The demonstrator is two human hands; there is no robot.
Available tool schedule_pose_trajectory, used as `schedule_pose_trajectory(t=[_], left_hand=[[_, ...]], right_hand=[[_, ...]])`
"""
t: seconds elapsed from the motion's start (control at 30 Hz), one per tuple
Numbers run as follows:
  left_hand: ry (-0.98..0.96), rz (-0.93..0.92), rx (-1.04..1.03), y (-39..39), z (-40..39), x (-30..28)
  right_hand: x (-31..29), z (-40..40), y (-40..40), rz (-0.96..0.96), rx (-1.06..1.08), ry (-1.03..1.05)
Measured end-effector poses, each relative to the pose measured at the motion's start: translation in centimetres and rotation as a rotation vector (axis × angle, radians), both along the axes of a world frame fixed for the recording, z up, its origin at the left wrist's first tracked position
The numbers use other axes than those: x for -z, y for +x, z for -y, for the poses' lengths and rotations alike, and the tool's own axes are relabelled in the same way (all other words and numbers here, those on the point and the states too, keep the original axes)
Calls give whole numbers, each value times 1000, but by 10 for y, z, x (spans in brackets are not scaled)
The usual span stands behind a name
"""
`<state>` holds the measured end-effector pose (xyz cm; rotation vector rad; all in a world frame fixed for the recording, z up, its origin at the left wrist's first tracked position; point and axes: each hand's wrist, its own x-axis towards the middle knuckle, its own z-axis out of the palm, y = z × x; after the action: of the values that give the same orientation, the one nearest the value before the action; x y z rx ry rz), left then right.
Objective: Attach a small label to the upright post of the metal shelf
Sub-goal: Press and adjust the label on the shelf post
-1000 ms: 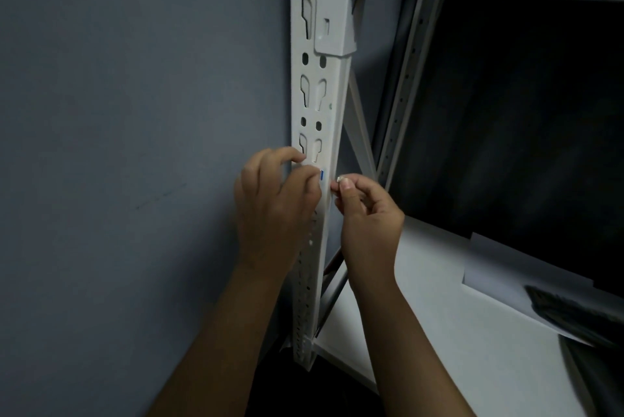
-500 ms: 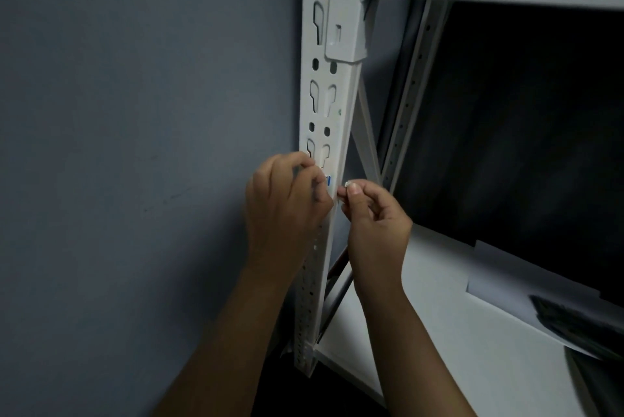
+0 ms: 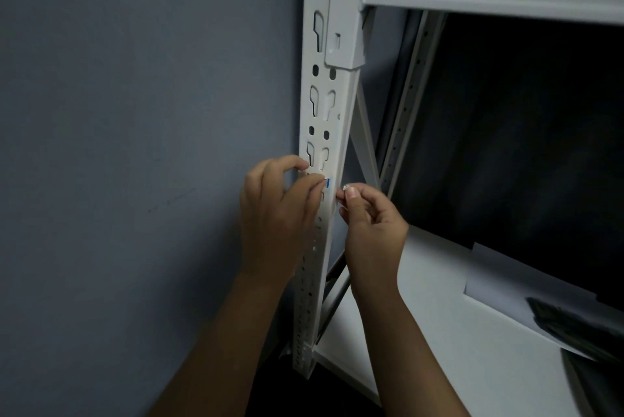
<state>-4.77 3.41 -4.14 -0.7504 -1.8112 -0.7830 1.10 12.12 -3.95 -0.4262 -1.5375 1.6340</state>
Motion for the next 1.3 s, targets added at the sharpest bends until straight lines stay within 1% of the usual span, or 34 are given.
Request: schedule_pose_trajectory(t=[0.23, 0.33, 0.53, 0.8, 0.97, 1.13, 1.3], left_hand=[[-24, -35, -51, -1, -4, -6], [-53, -61, -109, -4, -8, -6], [-15, -69, -153, -7, -14, -6], [-18, -36, -128, -7, -13, -8], [-80, -9, -90, -5, -8, 0], [3, 33, -36, -3, -2, -4], [2, 98, 14, 0, -4, -5]], right_hand=[[0, -1, 0, -4, -6, 11], [0, 0, 0, -11, 0, 5], [1, 1, -2, -12, 13, -24], [1, 1, -2, -40, 16, -18], [1, 1, -2, -51, 9, -29], [2, 2, -3, -42, 16, -47], [2, 1, -3, -28, 10, -61]])
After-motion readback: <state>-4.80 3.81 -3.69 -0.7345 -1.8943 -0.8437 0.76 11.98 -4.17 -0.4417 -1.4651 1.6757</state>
